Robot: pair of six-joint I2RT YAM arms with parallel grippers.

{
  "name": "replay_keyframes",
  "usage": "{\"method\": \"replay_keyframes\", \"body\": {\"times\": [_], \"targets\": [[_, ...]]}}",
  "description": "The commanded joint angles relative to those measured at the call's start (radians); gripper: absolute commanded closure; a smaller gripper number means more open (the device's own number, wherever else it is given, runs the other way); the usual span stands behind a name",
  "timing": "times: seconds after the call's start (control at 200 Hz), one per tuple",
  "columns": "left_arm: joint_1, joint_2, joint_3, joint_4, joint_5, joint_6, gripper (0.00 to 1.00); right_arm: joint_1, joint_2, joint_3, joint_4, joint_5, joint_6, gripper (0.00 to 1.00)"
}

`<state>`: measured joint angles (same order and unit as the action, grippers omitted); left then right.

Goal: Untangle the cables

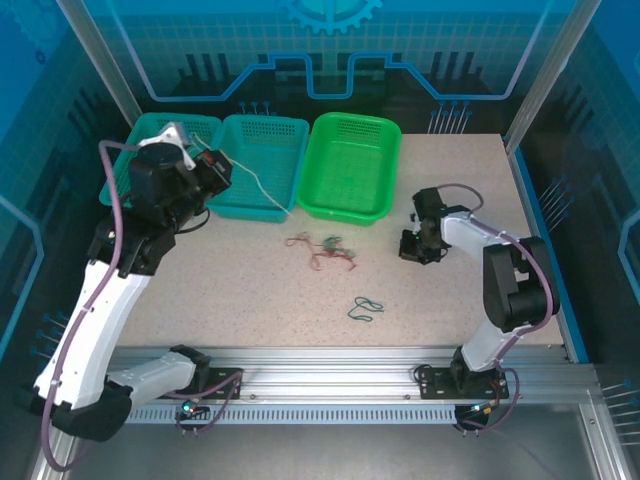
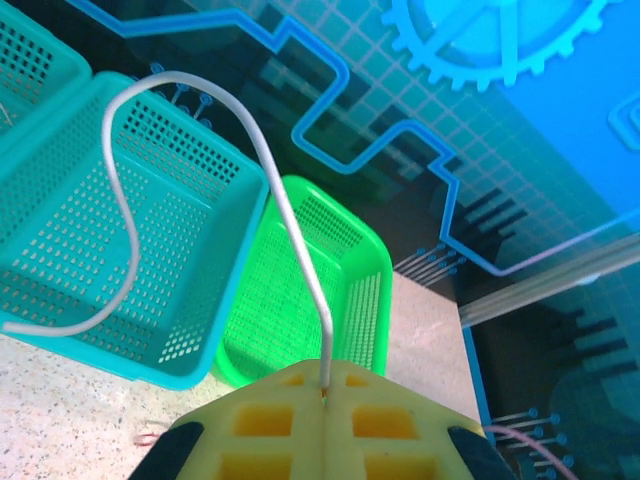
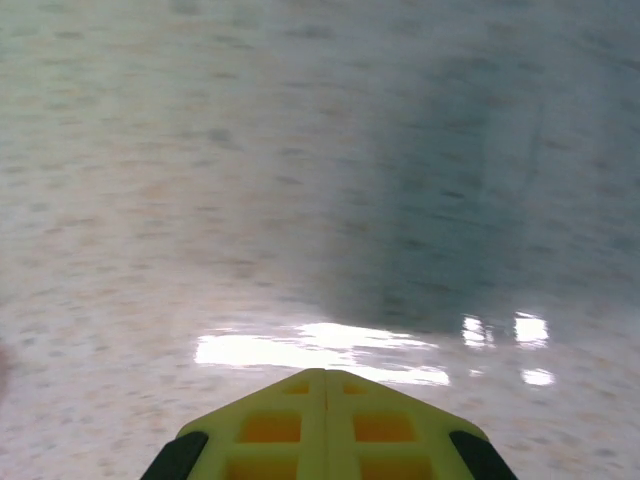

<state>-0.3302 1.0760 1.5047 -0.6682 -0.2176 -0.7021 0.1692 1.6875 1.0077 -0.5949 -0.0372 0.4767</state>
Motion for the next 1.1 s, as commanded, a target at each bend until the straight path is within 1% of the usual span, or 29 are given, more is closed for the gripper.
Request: {"method": "replay_keyframes", "body": {"times": [0.0,0.065,0.17,0.25,0.32,0.355,0.375,0.395,0.475,0.555,0.65,0.78,0.85,0.975,1.095], "targets": [[0.025,-0.019,-0.025,-0.04,-0.001,-0.015,1.0,-0.044,-0.02,-0.016,-0.02,-0.033,0.023,1.0],[0.026,-0.018,-0.04,-0.034,0.029,-0.032,1.0,-0.048,-0.025,-0.005,-0.008,-0.102,0.012,1.0],[0.026,-0.019,-0.07,-0.046,0.066,-0.055,1.0,-0.023,-0.042,0.032,0.004,-0.307,0.022,0.84],[0.025,-0.038,-0.101,-0.063,0.051,-0.062,1.0,0.058,-0.078,0.051,0.027,-0.392,0.05,0.74],[0.025,-0.064,-0.134,-0.071,0.031,-0.063,1.0,0.177,-0.108,0.081,0.047,-0.384,0.059,0.62],[0.025,-0.077,-0.149,-0.075,0.019,-0.063,1.0,0.233,-0.114,0.098,0.056,-0.359,0.062,0.59],[0.025,-0.083,-0.157,-0.078,0.012,-0.062,1.0,0.262,-0.115,0.106,0.067,-0.346,0.066,0.55],[0.025,-0.089,-0.165,-0.082,0.007,-0.063,1.0,0.29,-0.113,0.113,0.082,-0.336,0.068,0.53],[0.027,-0.106,-0.188,-0.099,-0.008,-0.059,1.0,0.382,-0.081,0.15,0.138,-0.29,0.068,0.45],[0.026,-0.117,-0.205,-0.112,-0.017,-0.048,1.0,0.444,0.002,0.224,0.148,-0.27,0.06,0.44],[0.026,-0.124,-0.215,-0.126,-0.022,-0.031,1.0,0.506,0.122,0.337,0.127,-0.284,0.043,0.43],[0.026,-0.133,-0.226,-0.137,-0.018,-0.022,1.0,0.597,0.257,0.488,0.076,-0.247,-0.054,0.43],[0.026,-0.139,-0.234,-0.136,-0.018,-0.023,1.0,0.624,0.325,0.559,0.048,-0.242,-0.096,0.41],[0.026,-0.154,-0.248,-0.134,-0.018,-0.024,1.0,0.647,0.451,0.707,-0.055,-0.221,-0.158,0.38],[0.027,-0.161,-0.257,-0.14,-0.015,-0.019,1.0,0.657,0.551,0.825,-0.13,-0.147,-0.176,0.41]]}}
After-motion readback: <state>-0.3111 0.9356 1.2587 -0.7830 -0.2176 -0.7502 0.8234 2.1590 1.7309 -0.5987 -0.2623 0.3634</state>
